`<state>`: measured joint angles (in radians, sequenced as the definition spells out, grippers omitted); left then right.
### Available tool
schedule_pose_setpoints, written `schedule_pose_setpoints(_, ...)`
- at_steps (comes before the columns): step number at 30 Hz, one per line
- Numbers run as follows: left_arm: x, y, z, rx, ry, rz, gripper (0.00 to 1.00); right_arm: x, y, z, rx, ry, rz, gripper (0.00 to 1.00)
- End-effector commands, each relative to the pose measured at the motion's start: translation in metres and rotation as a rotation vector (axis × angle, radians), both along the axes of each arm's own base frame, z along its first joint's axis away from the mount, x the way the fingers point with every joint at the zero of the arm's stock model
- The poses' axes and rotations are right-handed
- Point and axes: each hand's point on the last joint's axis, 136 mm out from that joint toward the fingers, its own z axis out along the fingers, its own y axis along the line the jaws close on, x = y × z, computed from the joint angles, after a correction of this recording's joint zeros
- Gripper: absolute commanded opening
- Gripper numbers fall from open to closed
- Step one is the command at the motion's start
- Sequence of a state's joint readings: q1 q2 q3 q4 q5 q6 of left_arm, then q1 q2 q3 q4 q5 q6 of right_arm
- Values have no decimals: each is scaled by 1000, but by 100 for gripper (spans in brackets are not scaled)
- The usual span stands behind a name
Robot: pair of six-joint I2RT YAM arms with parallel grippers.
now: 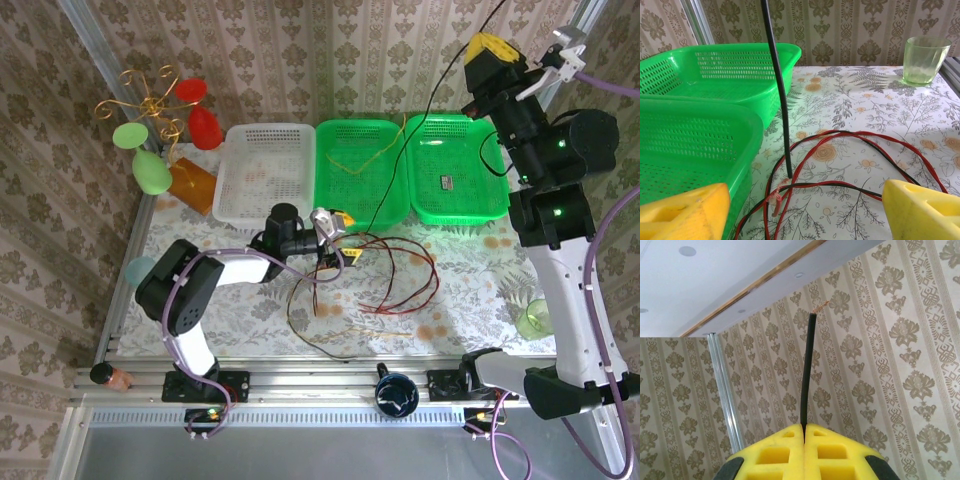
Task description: Untangle the cables
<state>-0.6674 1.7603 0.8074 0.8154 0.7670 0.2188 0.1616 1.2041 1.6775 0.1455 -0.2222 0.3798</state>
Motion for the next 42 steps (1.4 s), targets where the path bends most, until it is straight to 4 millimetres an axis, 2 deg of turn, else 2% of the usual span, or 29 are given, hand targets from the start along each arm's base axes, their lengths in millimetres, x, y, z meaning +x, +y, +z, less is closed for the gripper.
schedule_pose_setpoints(1, -3, -9, 5, -11, -42, -40, 80, -12, 5, 14, -20, -47, 19, 0)
schedule_pose_setpoints(9, 8, -19, -10, 16, -27, -4, 76, -14, 5, 17, -22, -55, 22, 0)
schedule_pose_setpoints(17, 21, -29, -13, -3, 10, 21, 53, -14, 5, 19, -21, -60, 26, 0)
schedule_pose_setpoints(23, 20, -32, -23, 17, 28, 24, 31, -15, 6, 22, -26, -66, 27, 0)
schedule_pose_setpoints(25, 19, -32, -26, 20, 32, 28, 27, -15, 6, 23, -26, -67, 27, 0)
schedule_pose_setpoints(27, 19, -33, -27, 16, 32, 31, 27, -14, 7, 24, -28, -68, 29, 0)
schedule_pose_setpoints(31, 20, -31, -25, 1, 29, 43, 36, -12, 7, 23, -42, -70, 21, 0)
schedule_pose_setpoints(35, 19, -27, -15, -11, 12, 59, 40, -7, -4, 25, -85, -88, -91, 0)
schedule_pose_setpoints(42, 13, -18, 8, -17, -1, 76, 47, 22, -25, 29, -178, -106, -314, 0)
